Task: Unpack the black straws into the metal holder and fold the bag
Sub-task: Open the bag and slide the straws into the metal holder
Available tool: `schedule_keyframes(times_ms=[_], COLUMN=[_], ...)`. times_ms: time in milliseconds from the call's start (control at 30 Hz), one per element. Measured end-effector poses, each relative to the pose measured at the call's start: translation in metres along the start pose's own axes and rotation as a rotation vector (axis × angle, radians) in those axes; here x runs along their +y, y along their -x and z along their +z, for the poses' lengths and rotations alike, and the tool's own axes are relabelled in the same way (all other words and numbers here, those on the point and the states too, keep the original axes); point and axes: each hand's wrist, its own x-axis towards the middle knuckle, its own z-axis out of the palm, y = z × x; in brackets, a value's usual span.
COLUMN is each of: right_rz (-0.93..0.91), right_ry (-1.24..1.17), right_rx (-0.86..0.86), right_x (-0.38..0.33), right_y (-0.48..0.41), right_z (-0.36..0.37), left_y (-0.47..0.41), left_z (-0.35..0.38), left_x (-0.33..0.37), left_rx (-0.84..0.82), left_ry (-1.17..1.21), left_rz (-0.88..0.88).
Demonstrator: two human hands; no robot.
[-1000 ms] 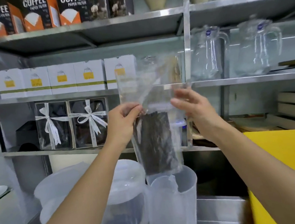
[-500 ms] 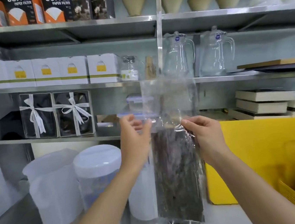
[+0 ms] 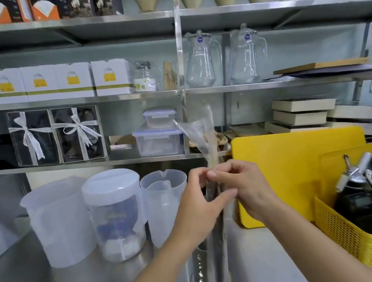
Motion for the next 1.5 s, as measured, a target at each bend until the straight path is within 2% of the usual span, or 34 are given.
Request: schedule_keyframes(times_ms=[67, 267, 433, 667, 833, 1000, 1067, 1267, 1367, 1500], right_rz=[-0.013, -0.030, -0.038, 0.076, 0.233, 0.208, 0.183, 0.098, 0.092, 0.137], right_ry=[0.002, -0.028, -0.001, 0.028, 0.206, 0.448, 0.492, 0.283, 0.235, 0.317], right_rx=[-0.034, -0.093, 0.051, 0.224, 0.254, 0.299, 0.254, -0.065, -0.186, -0.371], right_x=[0.000, -0.001, 0.011, 0.033, 0.052, 0.055, 0.053, 0.027, 0.010, -0.006], right_y=[0.005, 0.020, 0.023, 0.019, 0.016, 0.018, 0.020, 0.035, 0.041, 0.046], right_z=[-0.006, -0.014, -0.029, -0.057, -0.065, -0.063, -0.060, -0.047, -0.042, -0.037], left_y=[0.006, 0.011, 0.013, 0.016, 0.012, 0.007, 0.002, -0.015, -0.020, -0.023], left_z=[0.001, -0.004, -0.018, -0.043, -0.046, -0.035, -0.032, -0.027, -0.023, -0.019], left_x=[0.002, 0.006, 0.010, 0.022, 0.033, 0.044, 0.044, 0.042, 0.046, 0.050], left_rx=[-0.027, 0.055, 0.129, 0.185, 0.184, 0.203, 0.243, 0.371, 0.436, 0.516], left_ry=[-0.009, 0.089, 0.097, 0.130, 0.090, 0.126, 0.112, 0.059, 0.214, 0.347], left_rz=[0.021, -0.018, -0.084, -0.133, -0.210, -0.271, -0.281, -0.322, -0.362, -0.388])
